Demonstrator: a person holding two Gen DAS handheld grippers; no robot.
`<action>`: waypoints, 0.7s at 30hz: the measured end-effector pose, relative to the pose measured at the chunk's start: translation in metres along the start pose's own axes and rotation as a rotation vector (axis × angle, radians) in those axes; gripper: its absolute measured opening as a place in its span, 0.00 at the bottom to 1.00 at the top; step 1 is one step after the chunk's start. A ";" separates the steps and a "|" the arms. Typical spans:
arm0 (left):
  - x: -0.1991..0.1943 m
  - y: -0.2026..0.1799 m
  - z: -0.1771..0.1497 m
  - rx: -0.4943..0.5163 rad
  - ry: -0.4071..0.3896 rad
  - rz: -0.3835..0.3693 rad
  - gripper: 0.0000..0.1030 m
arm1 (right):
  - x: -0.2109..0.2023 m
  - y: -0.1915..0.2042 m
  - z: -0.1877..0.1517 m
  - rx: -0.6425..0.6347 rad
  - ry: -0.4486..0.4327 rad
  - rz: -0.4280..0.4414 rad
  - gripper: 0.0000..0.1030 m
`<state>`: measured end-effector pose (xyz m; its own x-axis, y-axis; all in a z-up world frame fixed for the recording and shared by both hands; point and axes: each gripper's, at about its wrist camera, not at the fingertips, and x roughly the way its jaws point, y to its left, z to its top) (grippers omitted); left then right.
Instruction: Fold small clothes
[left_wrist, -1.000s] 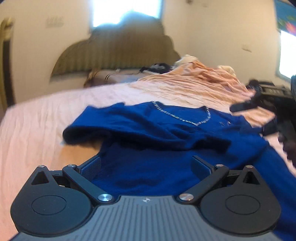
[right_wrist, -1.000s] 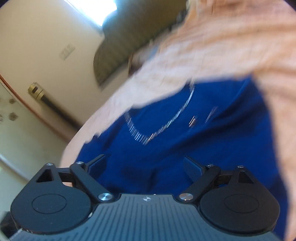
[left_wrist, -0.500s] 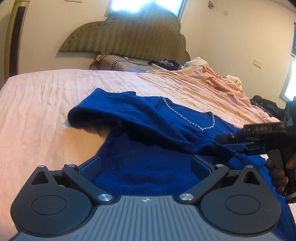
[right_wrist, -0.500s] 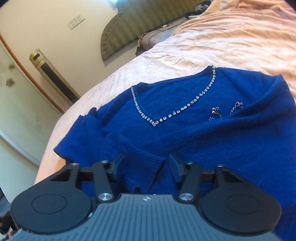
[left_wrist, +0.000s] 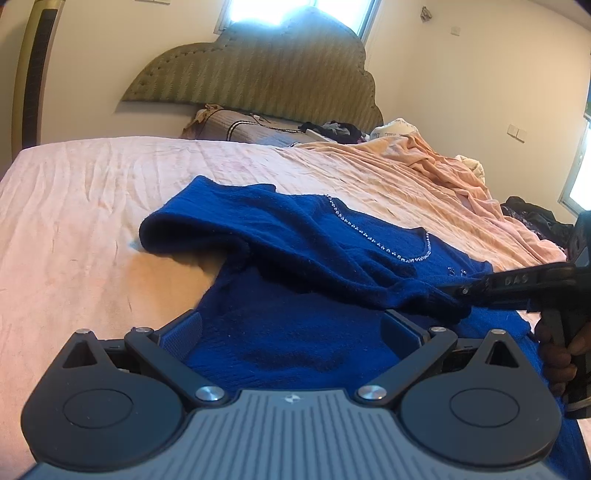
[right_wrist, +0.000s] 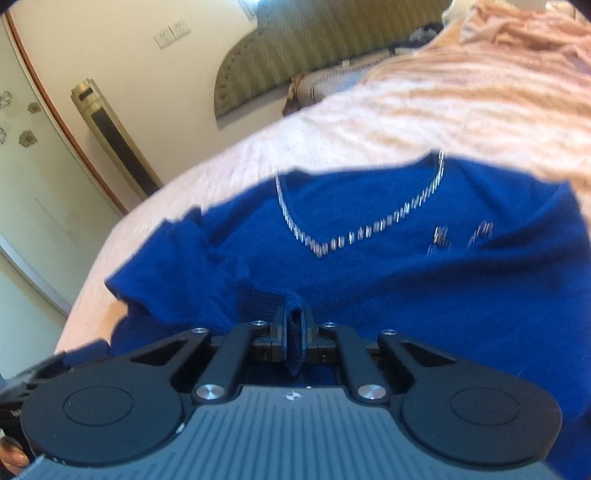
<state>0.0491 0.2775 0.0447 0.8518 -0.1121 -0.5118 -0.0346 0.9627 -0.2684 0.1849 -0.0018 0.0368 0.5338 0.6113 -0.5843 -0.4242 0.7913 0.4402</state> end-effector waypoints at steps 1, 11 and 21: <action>0.000 0.000 0.000 -0.002 0.000 -0.001 1.00 | -0.008 -0.001 0.006 0.011 -0.022 0.017 0.10; 0.000 0.001 0.001 -0.006 -0.001 -0.003 1.00 | -0.094 -0.028 0.063 0.114 -0.138 0.124 0.10; 0.000 0.002 0.000 -0.020 -0.005 -0.009 1.00 | -0.115 -0.116 0.033 0.310 -0.169 -0.032 0.10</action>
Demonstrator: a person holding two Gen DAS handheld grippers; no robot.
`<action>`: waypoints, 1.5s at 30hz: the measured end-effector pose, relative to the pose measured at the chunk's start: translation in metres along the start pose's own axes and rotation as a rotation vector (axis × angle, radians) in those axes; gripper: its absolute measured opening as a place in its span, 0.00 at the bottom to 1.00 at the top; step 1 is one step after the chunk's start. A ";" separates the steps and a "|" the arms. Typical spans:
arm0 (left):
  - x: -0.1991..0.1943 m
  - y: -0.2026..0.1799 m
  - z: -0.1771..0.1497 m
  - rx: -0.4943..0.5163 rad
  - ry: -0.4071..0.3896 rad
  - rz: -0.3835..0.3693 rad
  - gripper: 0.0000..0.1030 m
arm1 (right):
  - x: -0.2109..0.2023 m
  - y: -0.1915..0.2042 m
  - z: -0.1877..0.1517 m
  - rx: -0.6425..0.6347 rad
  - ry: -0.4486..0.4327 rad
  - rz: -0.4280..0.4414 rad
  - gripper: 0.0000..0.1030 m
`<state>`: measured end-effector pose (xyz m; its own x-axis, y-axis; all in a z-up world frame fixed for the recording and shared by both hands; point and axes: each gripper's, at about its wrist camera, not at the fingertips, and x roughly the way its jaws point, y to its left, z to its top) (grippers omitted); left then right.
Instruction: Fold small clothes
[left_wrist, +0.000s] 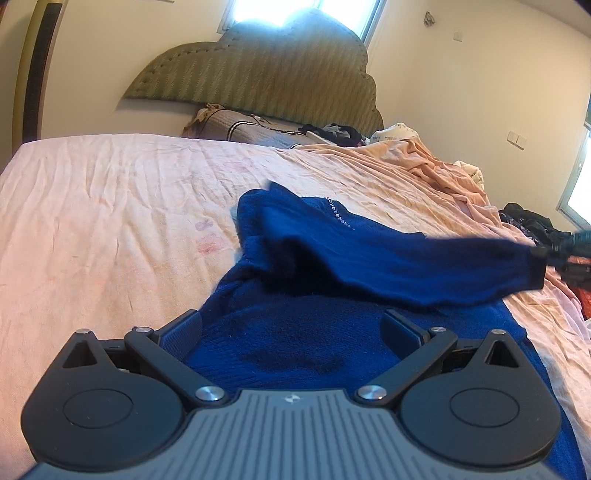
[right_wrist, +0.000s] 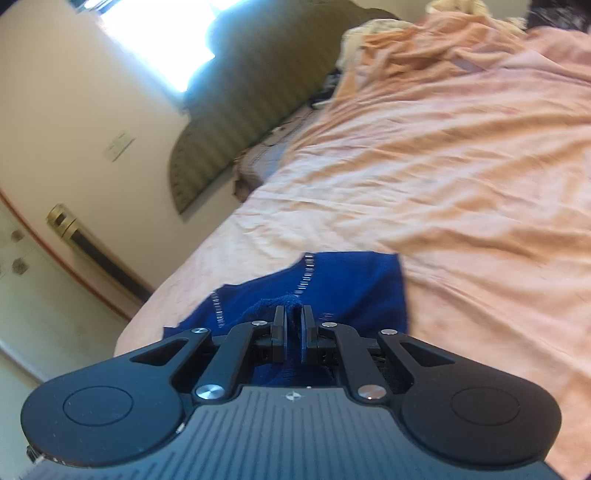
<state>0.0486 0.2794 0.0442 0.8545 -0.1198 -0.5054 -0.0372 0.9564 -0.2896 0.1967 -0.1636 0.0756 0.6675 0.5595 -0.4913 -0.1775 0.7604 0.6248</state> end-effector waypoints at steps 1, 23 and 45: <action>0.000 0.000 0.000 -0.001 0.000 0.000 1.00 | 0.002 -0.008 -0.002 0.017 0.013 -0.010 0.10; -0.003 0.001 0.002 -0.012 -0.010 0.021 1.00 | -0.003 -0.061 -0.013 0.084 0.038 -0.150 0.10; 0.152 0.006 0.110 0.116 0.222 0.163 0.10 | -0.001 -0.058 -0.014 0.023 0.050 -0.097 0.10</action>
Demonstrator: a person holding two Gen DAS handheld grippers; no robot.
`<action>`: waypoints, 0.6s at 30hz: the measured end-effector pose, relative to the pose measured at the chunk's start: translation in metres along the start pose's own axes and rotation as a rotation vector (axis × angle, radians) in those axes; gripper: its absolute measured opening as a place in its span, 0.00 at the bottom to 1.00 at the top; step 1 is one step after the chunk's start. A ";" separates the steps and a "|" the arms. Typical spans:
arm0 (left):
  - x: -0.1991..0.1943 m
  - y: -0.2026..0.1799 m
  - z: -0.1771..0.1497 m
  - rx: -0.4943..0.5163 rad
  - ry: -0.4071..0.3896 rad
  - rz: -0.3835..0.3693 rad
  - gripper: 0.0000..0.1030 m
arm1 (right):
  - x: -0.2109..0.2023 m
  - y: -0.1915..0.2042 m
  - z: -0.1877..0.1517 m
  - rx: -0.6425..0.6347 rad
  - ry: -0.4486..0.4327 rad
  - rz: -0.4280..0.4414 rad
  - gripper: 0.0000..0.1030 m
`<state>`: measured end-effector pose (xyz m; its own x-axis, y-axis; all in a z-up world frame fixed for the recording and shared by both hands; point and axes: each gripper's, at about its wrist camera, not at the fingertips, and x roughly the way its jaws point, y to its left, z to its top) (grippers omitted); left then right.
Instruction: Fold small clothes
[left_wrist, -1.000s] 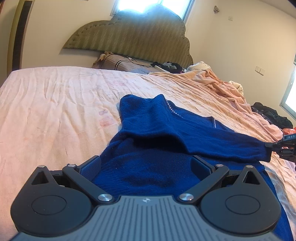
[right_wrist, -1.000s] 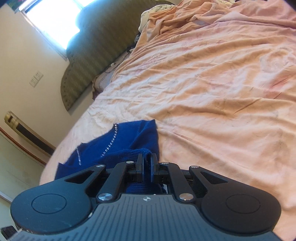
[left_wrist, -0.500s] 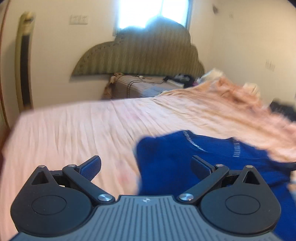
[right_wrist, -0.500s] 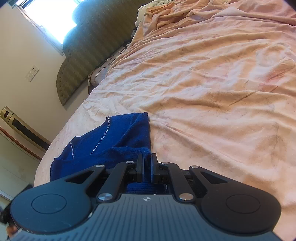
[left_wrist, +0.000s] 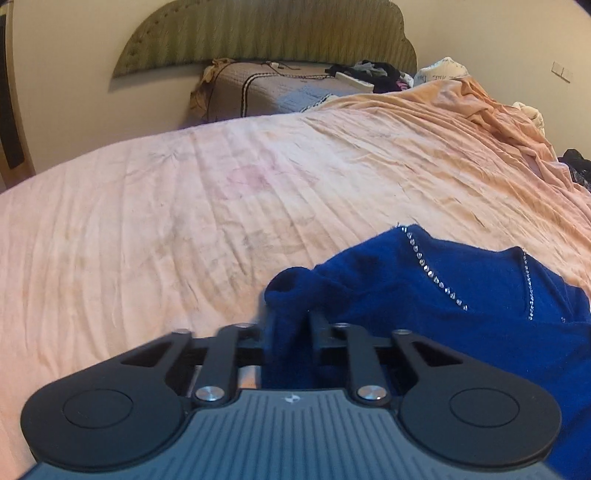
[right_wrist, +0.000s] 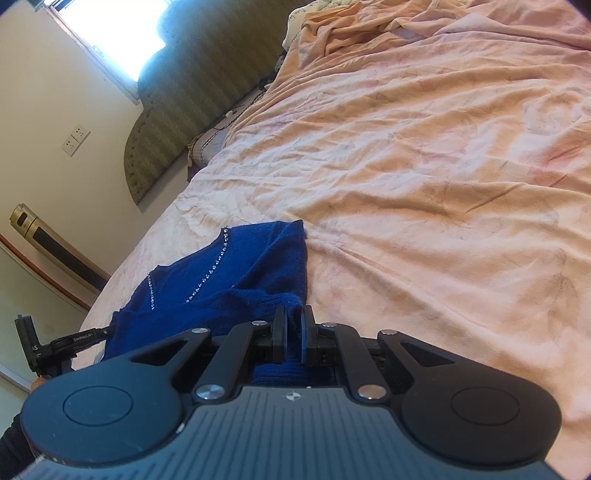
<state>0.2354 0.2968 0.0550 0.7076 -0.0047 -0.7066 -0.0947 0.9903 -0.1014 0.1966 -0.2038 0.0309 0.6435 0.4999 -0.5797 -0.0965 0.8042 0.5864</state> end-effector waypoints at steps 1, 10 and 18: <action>-0.004 -0.001 0.002 0.013 -0.024 0.023 0.09 | -0.002 0.001 0.000 -0.005 -0.007 -0.002 0.10; 0.001 -0.012 0.005 0.206 -0.073 0.175 0.08 | 0.015 -0.010 -0.001 0.014 -0.001 -0.017 0.10; -0.023 -0.031 -0.013 0.342 -0.119 0.274 0.20 | -0.012 0.012 -0.007 -0.026 -0.143 -0.028 0.33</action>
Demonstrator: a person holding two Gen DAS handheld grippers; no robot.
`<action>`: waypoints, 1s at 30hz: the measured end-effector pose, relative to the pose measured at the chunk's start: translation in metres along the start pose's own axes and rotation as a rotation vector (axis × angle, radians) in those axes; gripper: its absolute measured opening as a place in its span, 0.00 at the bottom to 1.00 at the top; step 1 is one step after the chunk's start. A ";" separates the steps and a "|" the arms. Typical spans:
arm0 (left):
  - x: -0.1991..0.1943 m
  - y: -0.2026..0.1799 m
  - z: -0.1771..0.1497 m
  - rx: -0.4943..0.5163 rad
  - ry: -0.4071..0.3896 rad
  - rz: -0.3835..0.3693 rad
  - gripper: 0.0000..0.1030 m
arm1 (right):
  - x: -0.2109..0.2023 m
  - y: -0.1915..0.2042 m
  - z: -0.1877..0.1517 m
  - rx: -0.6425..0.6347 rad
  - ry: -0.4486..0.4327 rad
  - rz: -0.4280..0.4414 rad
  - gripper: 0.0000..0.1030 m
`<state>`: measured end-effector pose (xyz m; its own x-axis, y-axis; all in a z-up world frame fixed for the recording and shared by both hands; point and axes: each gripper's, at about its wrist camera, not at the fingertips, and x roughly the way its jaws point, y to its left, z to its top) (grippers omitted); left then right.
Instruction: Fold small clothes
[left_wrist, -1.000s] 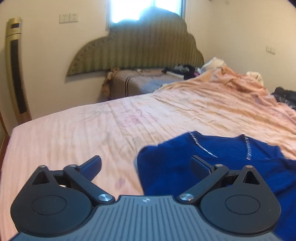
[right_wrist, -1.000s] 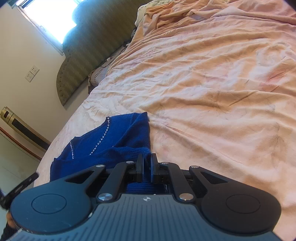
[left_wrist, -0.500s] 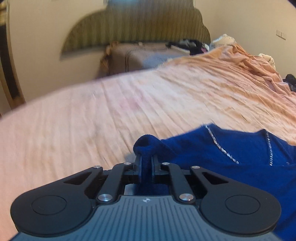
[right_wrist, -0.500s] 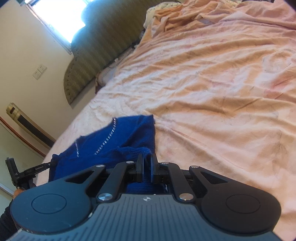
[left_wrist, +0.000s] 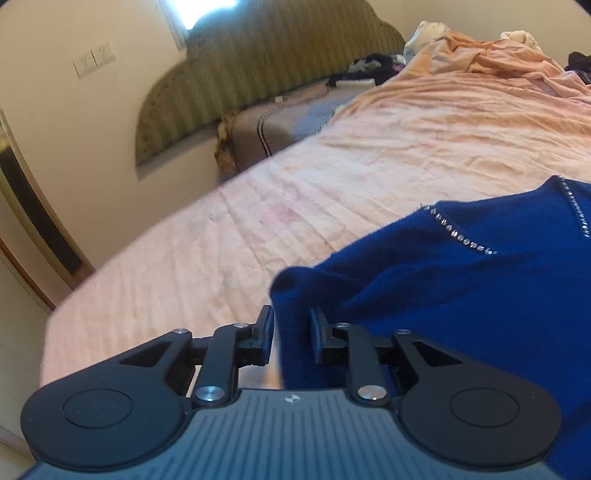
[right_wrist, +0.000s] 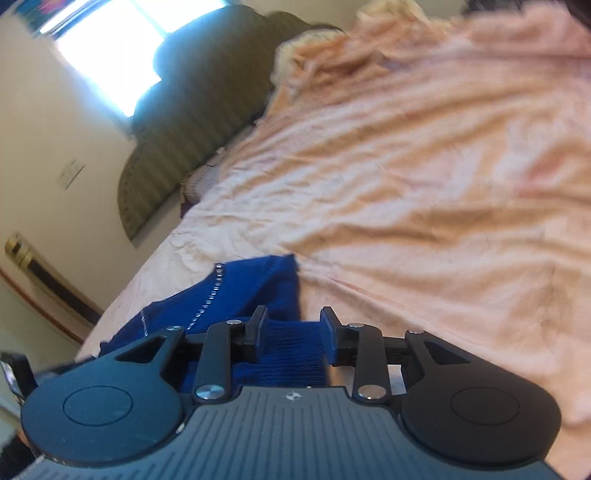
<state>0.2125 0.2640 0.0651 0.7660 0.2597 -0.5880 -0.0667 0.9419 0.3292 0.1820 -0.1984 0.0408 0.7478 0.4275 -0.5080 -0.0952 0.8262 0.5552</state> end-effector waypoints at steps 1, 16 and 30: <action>-0.016 0.002 -0.002 -0.004 -0.047 0.007 0.23 | -0.006 0.013 -0.002 -0.063 -0.007 -0.003 0.33; -0.014 -0.041 -0.037 -0.095 -0.025 -0.228 0.80 | 0.052 0.076 -0.073 -0.465 0.075 -0.064 0.33; -0.216 0.056 -0.179 -0.455 -0.051 -0.299 0.79 | -0.151 0.045 -0.180 -0.078 0.221 0.015 0.63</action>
<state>-0.0706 0.2986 0.0781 0.8231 -0.0339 -0.5669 -0.1022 0.9731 -0.2066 -0.0537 -0.1601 0.0243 0.5843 0.5027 -0.6371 -0.1618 0.8415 0.5155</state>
